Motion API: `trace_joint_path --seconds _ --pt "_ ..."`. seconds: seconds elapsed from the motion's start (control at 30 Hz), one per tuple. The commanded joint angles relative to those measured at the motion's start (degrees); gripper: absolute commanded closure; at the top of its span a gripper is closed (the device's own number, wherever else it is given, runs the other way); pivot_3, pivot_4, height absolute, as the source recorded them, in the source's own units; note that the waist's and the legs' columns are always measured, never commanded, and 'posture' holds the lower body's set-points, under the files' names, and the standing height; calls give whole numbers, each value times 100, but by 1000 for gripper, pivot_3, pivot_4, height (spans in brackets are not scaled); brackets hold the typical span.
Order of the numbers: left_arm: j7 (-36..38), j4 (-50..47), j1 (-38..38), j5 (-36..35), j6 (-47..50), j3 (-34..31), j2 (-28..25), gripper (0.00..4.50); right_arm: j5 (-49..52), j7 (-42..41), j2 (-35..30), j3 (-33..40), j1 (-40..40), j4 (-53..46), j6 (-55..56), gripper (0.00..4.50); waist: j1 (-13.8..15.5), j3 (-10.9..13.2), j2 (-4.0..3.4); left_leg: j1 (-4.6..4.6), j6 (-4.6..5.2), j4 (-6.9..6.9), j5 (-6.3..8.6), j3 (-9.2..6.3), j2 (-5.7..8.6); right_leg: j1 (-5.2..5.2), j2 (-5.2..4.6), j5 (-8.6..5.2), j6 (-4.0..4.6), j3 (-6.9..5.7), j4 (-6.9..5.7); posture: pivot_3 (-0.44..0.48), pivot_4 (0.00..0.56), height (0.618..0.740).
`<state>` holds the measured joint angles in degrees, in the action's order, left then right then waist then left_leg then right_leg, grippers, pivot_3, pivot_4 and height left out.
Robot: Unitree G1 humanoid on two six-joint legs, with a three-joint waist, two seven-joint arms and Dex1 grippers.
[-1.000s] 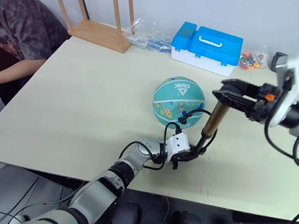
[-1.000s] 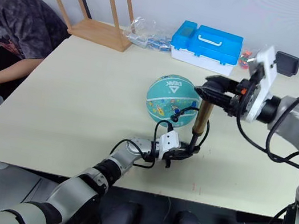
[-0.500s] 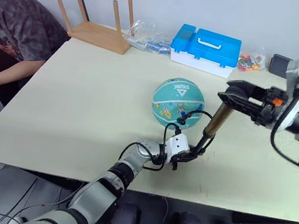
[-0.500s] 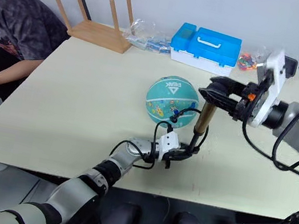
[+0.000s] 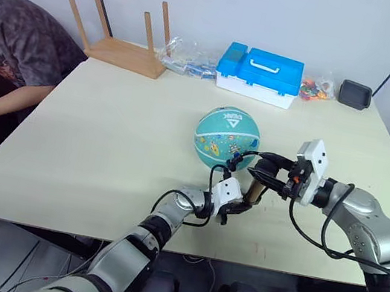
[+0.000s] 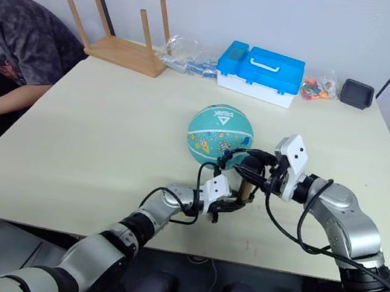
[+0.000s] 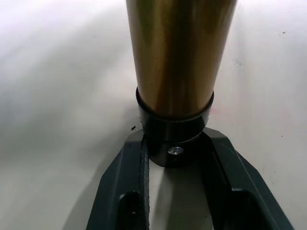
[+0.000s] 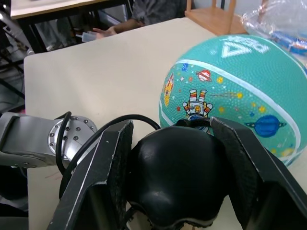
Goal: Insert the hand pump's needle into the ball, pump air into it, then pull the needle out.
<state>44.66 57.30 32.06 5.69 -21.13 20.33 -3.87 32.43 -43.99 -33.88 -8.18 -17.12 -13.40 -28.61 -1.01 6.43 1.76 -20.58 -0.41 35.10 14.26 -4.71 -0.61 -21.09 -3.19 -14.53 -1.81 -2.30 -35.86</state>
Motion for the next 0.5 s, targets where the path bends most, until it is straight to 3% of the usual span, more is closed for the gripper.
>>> trace_joint_path --seconds 0.03,0.17,0.3,0.5 --pt "77 648 -419 395 425 174 -291 3546 -277 26 -220 -80 292 287 -498 2427 2 1 -3 0 -1 0 0 -2 0 0 0 0 0 -1 0 0 150 740" --pt "130 602 -409 383 464 177 -279 3546 287 -23 -458 568 -76 -338 -859 2427 21 2 -10 -1 0 0 0 -7 3 -14 -2 1 -1 -6 0 0 150 740" --pt "163 606 -365 384 500 178 -256 3546 1299 8 -898 1431 -709 -930 -1656 2427 52 103 -88 -21 20 8 -12 -3 23 -31 -10 14 -23 -3 0 0 150 740" --pt "168 670 -310 395 504 182 -212 3546 2369 265 -1377 2269 -1624 -1032 -2450 2427 136 172 -113 -76 22 19 -14 8 44 -64 -12 16 -25 -24 3 0 150 740"
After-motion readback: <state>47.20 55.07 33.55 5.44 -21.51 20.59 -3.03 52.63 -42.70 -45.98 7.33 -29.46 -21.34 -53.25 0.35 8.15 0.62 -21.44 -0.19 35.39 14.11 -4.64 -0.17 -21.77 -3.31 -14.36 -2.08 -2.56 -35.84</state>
